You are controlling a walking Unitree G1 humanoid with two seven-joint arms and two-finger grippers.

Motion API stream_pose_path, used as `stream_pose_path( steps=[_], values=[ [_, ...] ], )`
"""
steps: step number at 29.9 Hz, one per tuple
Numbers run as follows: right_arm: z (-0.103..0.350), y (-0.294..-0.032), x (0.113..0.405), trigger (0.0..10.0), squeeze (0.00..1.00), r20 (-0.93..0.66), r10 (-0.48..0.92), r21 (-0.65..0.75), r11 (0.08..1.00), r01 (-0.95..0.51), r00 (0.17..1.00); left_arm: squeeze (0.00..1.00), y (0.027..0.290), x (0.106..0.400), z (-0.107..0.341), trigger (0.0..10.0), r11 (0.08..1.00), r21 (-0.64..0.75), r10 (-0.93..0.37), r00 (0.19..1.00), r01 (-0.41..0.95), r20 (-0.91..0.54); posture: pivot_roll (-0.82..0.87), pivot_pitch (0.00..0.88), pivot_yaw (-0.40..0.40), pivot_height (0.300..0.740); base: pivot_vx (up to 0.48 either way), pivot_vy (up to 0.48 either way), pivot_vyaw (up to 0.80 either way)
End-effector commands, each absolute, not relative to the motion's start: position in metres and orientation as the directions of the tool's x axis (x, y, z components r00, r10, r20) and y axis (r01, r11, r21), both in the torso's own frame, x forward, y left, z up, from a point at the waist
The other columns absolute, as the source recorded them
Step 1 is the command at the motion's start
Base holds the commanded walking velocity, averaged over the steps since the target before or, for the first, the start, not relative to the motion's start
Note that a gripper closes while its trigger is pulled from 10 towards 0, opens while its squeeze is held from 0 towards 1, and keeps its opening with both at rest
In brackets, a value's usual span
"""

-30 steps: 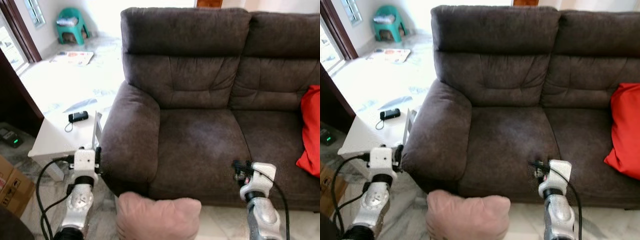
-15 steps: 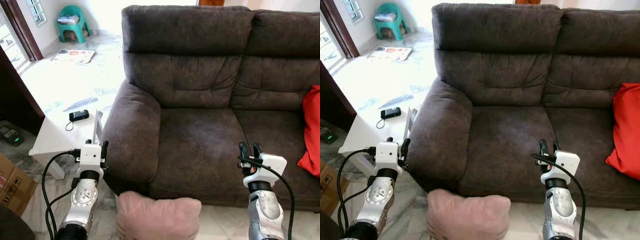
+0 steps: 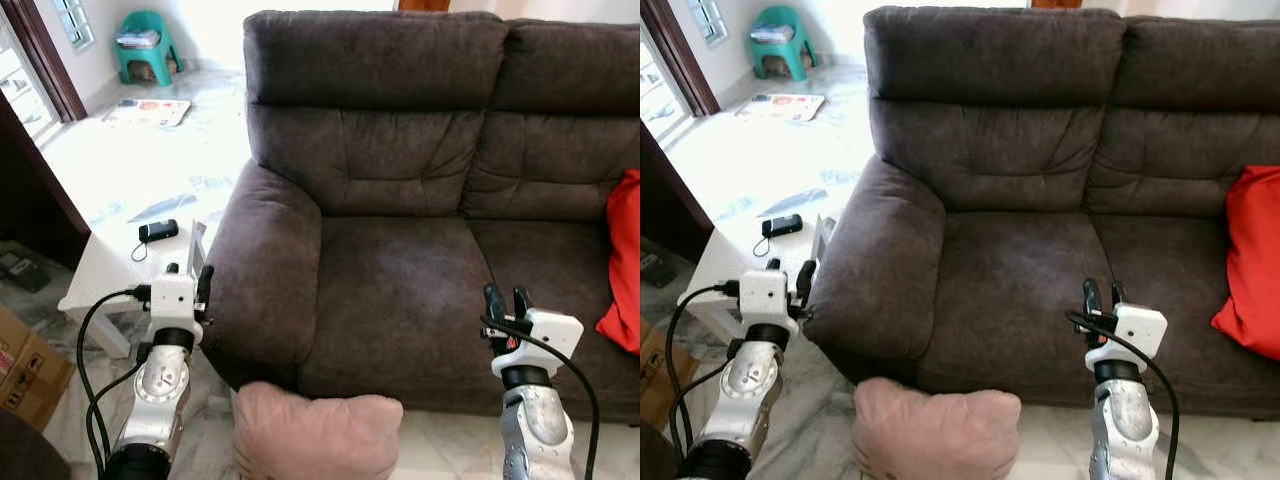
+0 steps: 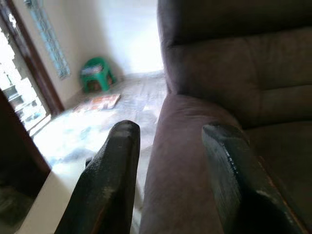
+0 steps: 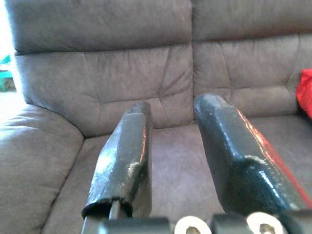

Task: Move the pillow to the sofa from floor

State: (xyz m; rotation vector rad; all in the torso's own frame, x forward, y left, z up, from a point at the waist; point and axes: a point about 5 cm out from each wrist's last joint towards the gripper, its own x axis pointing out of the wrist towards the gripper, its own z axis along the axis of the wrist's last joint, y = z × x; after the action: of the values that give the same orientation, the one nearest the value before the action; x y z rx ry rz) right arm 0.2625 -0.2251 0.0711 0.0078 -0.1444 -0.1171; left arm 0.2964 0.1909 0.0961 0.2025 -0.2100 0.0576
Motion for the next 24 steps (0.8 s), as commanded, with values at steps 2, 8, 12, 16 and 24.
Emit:
stream_pose_path(
  steps=[2, 8, 12, 16, 24],
  values=[
    [0.079, -0.222, 0.254, 10.0, 0.00, 0.163, -0.113, 0.021, 0.994, 0.111, 0.980, 0.00, 0.187, 0.282, 0.095, 10.0, 0.974, 0.215, 0.027, 0.979, -0.072, 0.204, -0.03, 0.002, -0.027, 0.740, 0.000, 0.000, 0.00],
    [0.074, -0.220, 0.245, 10.0, 0.00, 0.144, -0.106, 0.007, 0.994, 0.107, 0.984, 0.00, 0.186, 0.278, 0.099, 10.0, 0.973, 0.222, 0.019, 0.978, -0.066, 0.209, -0.03, 0.017, -0.024, 0.740, 0.000, 0.000, 0.00],
    [0.074, -0.225, 0.242, 10.0, 0.00, 0.132, -0.115, -0.013, 0.993, 0.118, 0.984, 0.00, 0.189, 0.283, 0.109, 10.0, 0.974, 0.217, 0.018, 0.972, -0.070, 0.234, -0.03, 0.013, -0.015, 0.740, 0.000, 0.000, 0.00],
    [0.077, -0.228, 0.242, 10.0, 0.00, 0.136, -0.128, -0.014, 0.991, 0.131, 0.982, 0.00, 0.192, 0.286, 0.109, 10.0, 0.976, 0.206, 0.028, 0.974, -0.076, 0.226, -0.04, 0.010, -0.001, 0.740, 0.000, 0.000, 0.00],
    [0.080, -0.224, 0.242, 10.0, 0.00, 0.110, -0.131, -0.011, 0.991, 0.133, 0.985, 0.00, 0.194, 0.284, 0.112, 10.0, 0.974, 0.215, 0.030, 0.980, -0.073, 0.197, -0.03, 0.000, 0.000, 0.740, 0.000, 0.000, 0.00]
  ],
)
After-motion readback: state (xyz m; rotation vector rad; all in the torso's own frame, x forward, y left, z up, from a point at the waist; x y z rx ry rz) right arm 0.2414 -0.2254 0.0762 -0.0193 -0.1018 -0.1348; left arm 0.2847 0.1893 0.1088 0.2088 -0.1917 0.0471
